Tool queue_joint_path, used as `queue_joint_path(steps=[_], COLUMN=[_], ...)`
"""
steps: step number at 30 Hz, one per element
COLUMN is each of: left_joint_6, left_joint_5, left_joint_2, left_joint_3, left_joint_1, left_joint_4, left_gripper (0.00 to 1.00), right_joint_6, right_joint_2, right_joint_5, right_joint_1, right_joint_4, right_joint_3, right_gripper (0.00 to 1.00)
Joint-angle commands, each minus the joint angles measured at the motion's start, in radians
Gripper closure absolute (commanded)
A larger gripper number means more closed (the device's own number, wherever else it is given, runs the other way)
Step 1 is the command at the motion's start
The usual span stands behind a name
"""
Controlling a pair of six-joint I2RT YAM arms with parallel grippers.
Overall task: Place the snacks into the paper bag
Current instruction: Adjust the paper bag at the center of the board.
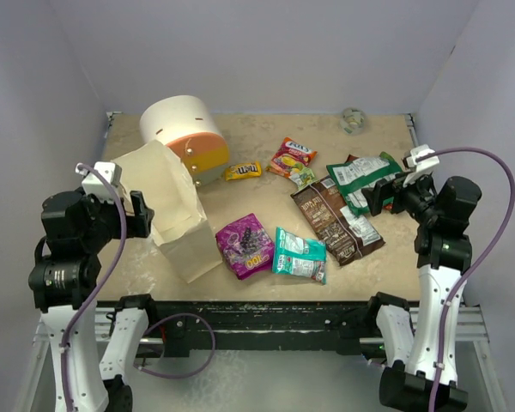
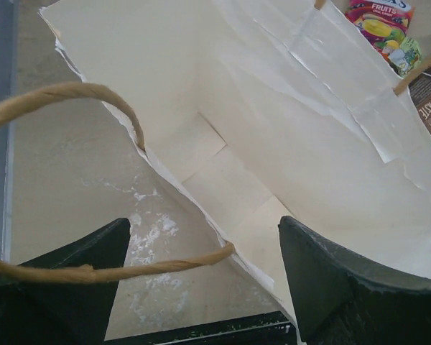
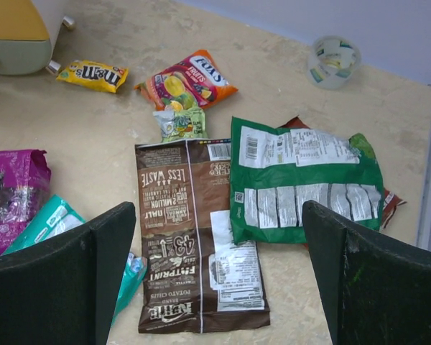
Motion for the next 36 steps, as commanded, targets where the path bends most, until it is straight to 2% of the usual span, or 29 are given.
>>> queue_joint_path(steps=[1,6,11,17,26,36], left_joint_6=[-0.050,-0.066,-0.095,-0.153,-0.204,-0.145], left_joint_5=[-0.001,-0.012,-0.049,-0.120,-0.247,-0.079], left_joint_2=[0.030,0.068,0.096,0.129,0.187,0.294], left_joint_3=[-0.045,-0.088,-0.110,-0.098,-0.061,0.010], left_joint_1=[0.007,0.005,0.005,0.006,0.006,0.005], left_joint_4=[0.158,0.239,0.308,0.374,0.439,0.457], left_gripper=[0.18,0.38,0.64,0.79,0.98,1.00], right_joint_6=[0.014,0.006,0.006,0.006,0.005,-0.007], right_joint_2=[-0.017,-0.003,0.033,0.068,0.128,0.142], right_joint_5=[-0.033,-0.047,-0.063,-0.086,-0.095,-0.079], right_joint_1=[-0.003,-0.004,-0.003,-0.001,0.011,0.032], right_joint_4=[0.061,0.078,0.109,0.158,0.182,0.206], right_joint_3=[-0.016,-0.031,-0.042,-0.049,-0.035,-0.042], right_gripper=[0.00,0.00,0.00,0.00,0.00,0.00])
